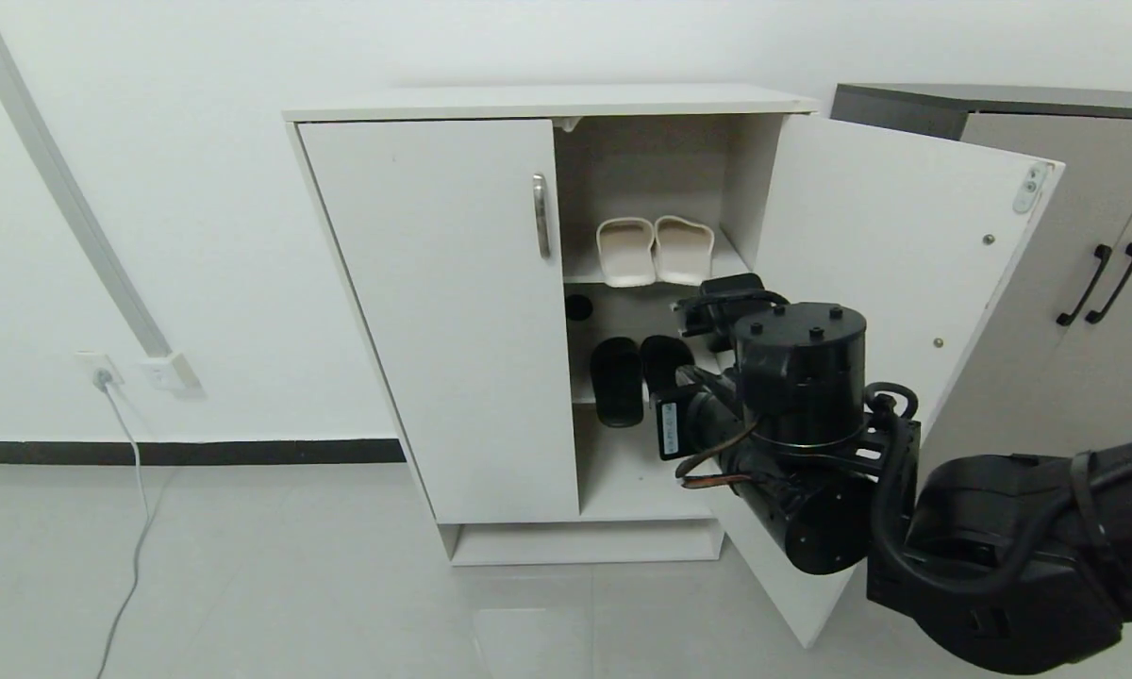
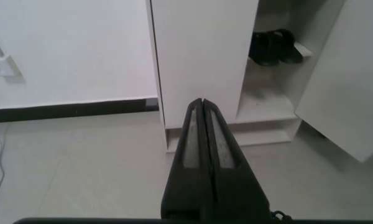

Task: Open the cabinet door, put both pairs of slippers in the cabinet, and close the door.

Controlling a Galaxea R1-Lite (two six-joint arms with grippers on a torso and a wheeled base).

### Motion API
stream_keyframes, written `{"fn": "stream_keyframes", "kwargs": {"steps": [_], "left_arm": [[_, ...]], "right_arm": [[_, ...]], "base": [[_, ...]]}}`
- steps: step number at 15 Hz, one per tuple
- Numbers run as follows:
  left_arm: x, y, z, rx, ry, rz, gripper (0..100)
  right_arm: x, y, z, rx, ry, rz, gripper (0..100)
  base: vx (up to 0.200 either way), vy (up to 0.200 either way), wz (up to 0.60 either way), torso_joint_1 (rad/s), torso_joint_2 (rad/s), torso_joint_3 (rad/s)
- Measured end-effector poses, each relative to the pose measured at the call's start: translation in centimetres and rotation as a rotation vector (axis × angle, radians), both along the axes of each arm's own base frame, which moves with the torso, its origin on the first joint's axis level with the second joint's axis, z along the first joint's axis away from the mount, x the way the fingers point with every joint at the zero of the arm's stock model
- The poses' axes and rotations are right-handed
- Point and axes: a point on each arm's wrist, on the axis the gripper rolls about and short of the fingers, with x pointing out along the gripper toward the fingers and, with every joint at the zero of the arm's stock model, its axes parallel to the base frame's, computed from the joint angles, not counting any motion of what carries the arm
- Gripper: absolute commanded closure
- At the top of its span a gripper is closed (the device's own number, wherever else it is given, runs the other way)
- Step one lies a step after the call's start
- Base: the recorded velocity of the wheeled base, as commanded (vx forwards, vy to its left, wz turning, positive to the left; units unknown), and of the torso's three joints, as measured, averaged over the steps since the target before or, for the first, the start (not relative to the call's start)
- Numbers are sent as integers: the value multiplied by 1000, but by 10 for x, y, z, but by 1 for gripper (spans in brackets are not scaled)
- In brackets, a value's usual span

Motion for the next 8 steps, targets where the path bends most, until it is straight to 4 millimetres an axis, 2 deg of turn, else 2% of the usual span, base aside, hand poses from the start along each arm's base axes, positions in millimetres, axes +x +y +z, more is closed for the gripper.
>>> {"fn": "stream_keyframes", "kwargs": {"steps": [8], "left_arm": [[0,0,0,0,0,0,100]], "right_arm": [[9,-2,-11,-28,21,-17,100]], "base": [[0,0,0,0,0,0]]}}
